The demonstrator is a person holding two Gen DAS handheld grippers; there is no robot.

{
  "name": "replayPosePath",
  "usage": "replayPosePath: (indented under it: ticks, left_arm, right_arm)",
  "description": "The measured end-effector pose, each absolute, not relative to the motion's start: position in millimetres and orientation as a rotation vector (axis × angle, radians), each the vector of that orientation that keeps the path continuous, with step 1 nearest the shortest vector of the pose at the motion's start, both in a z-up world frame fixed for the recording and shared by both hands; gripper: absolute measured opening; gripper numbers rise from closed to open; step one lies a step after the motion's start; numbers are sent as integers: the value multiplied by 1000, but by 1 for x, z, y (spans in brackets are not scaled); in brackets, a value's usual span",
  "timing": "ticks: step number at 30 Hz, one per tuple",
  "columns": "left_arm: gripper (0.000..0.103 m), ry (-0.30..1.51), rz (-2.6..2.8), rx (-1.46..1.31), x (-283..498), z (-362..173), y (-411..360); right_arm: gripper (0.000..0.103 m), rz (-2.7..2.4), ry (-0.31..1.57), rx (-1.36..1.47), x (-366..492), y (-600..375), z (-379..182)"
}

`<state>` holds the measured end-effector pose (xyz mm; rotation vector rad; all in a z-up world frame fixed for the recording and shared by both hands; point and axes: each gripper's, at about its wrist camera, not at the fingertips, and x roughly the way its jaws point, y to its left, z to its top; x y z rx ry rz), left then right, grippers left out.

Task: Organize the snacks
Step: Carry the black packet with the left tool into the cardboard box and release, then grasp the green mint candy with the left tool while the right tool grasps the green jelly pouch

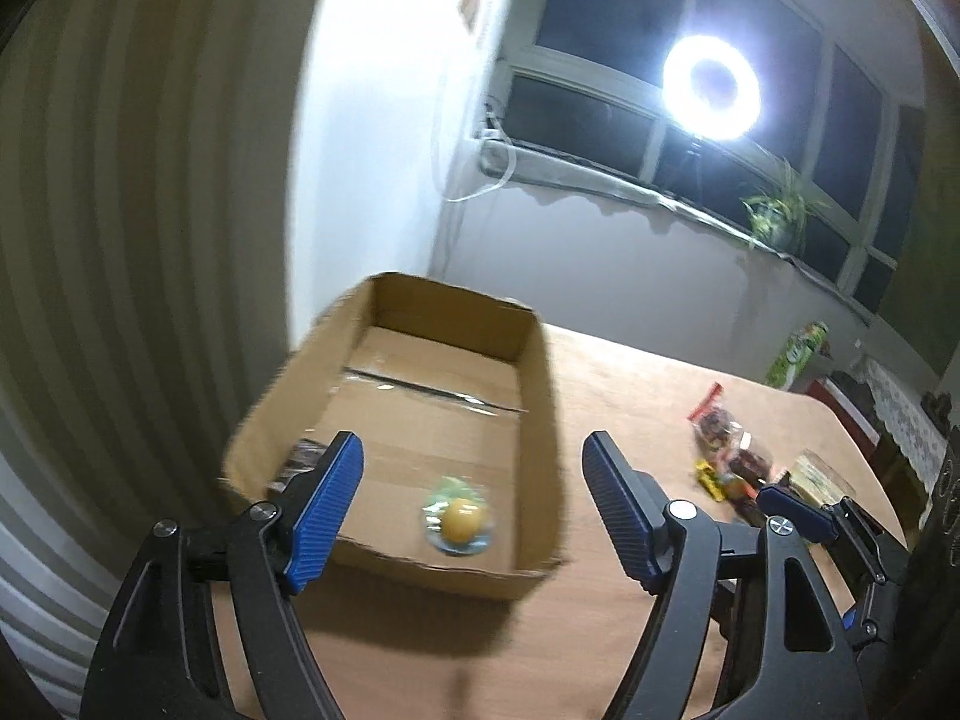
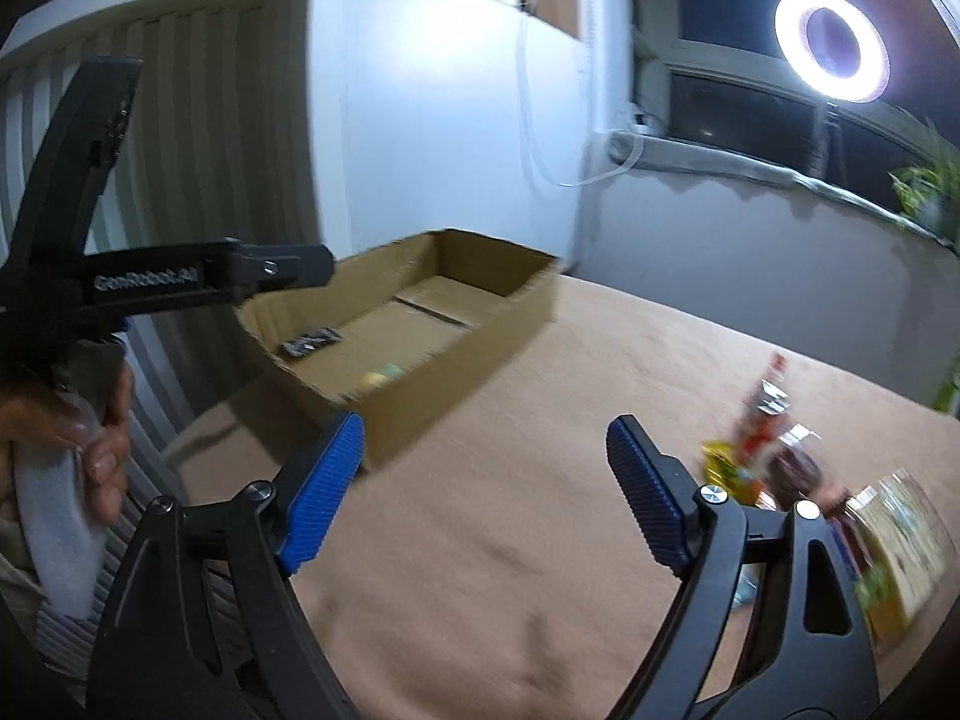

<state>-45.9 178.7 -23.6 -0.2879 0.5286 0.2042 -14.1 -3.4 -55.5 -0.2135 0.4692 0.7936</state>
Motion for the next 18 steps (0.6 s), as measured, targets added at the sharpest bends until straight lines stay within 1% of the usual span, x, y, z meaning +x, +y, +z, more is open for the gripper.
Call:
replayPosePath:
  ticks: [9,18]
  left_arm:
    - [76,568,97,-208,-21,-19,113]
    - [76,661,-56,-128,6,-39,45]
  right_arm:
    - [86,685,482,-137,-4,-83,-61]
    - [86,585,519,-101,9,-153,-77]
